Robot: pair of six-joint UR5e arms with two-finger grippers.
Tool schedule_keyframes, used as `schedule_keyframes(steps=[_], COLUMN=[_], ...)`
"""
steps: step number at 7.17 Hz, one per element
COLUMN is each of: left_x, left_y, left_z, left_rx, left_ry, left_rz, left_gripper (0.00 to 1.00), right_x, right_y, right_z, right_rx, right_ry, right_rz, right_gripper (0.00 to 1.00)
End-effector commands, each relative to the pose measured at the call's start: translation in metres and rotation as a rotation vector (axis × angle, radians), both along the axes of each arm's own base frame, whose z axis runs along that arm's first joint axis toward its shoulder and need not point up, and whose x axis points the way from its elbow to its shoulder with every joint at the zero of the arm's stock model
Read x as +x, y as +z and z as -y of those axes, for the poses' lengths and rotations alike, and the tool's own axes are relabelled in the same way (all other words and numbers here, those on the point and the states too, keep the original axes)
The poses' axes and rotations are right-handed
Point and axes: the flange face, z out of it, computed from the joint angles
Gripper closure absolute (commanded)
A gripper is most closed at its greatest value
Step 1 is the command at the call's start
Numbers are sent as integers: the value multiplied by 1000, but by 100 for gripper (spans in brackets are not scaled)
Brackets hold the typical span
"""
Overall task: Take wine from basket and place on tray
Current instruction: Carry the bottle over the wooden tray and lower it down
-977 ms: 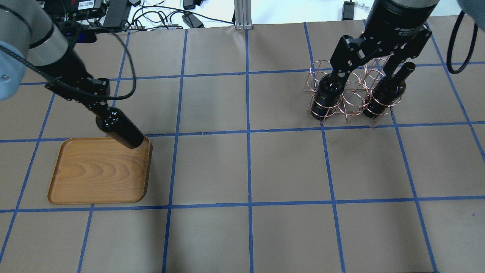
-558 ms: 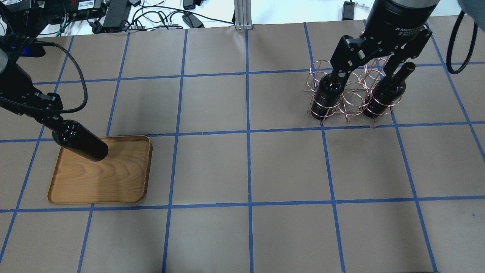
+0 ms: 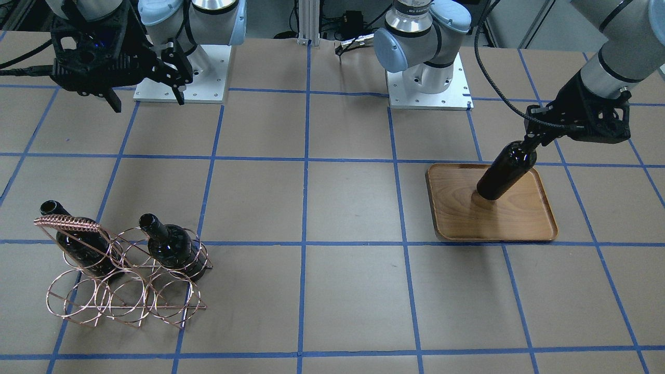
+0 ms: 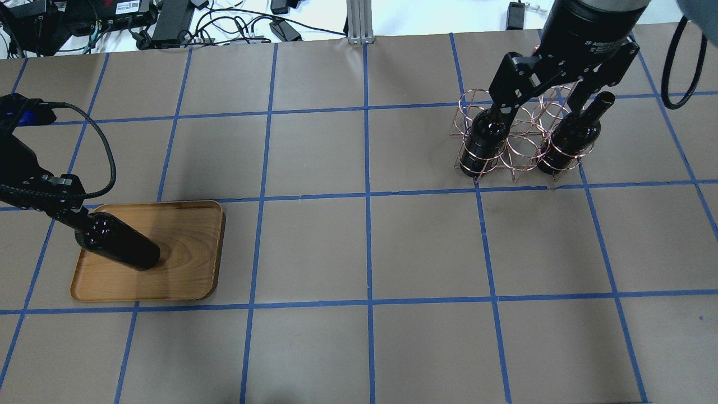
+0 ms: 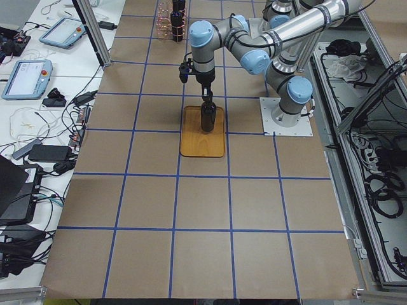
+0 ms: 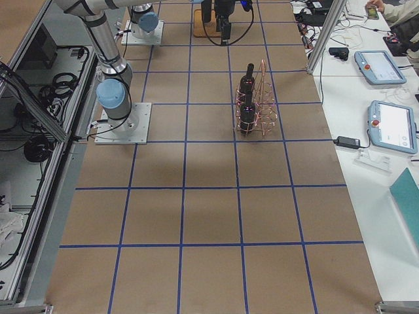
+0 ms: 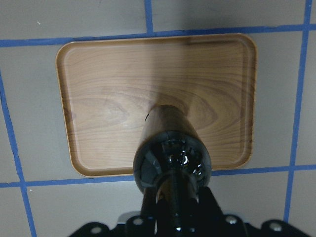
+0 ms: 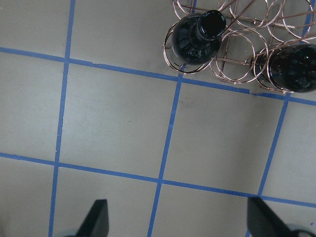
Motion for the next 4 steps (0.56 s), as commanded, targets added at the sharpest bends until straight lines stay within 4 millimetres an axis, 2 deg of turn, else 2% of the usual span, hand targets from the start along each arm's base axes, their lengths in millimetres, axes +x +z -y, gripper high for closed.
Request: schedule_keyframes(steps=[1, 2, 3, 4], left_x=[1, 1, 2, 1], left_y=[-3, -5, -5, -5], left_z=[3, 3, 5, 5], left_rx=[-7, -2, -3, -1], left_ry=[-1, -2, 0, -2], left_rz=[-11, -12, -13, -12], left_gripper=[100, 73, 8, 0], right_x=[0, 0, 0, 0], right_y=[1, 1, 1, 1], right_z=[-2, -1, -1, -1], right_rx=[3, -2, 0, 1], right_ry=[0, 0, 0, 0], right_rz=[-1, 1, 0, -1], right_gripper=[0, 0, 0, 0])
